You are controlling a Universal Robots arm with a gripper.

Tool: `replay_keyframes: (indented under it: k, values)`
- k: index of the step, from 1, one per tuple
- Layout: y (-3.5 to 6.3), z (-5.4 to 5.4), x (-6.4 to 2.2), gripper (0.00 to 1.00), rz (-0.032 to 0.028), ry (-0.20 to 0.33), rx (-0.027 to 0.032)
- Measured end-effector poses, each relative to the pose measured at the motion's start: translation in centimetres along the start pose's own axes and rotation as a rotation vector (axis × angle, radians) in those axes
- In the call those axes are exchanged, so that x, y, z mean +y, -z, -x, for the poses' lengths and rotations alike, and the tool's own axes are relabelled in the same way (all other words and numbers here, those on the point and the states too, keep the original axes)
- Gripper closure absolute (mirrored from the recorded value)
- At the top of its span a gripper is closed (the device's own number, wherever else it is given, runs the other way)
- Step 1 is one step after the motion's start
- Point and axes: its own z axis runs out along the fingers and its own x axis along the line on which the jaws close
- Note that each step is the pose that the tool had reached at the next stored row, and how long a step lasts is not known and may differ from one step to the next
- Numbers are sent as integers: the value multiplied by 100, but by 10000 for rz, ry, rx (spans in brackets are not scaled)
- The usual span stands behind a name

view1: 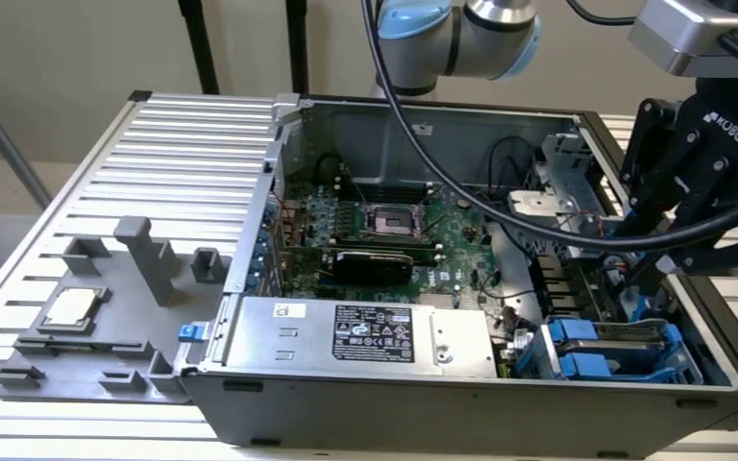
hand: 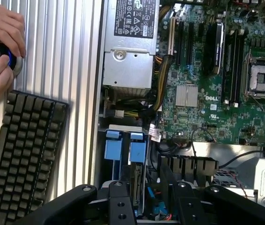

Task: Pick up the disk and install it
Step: 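Insert the disk into the insertion slot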

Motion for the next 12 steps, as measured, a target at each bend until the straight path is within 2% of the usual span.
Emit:
replay_keyframes:
  k: [4, 7, 8, 9, 11, 12]
  values:
    - [4, -3, -74, 61, 0, 35, 2]
    - [5, -4, -94, 64, 0, 54, 3]
    - [5, -4, -94, 70, 0, 55, 1]
    - [5, -4, -94, 70, 0, 55, 1]
    - [5, -5, -95, 82, 0, 57, 2]
    - [5, -5, -95, 82, 0, 58, 2]
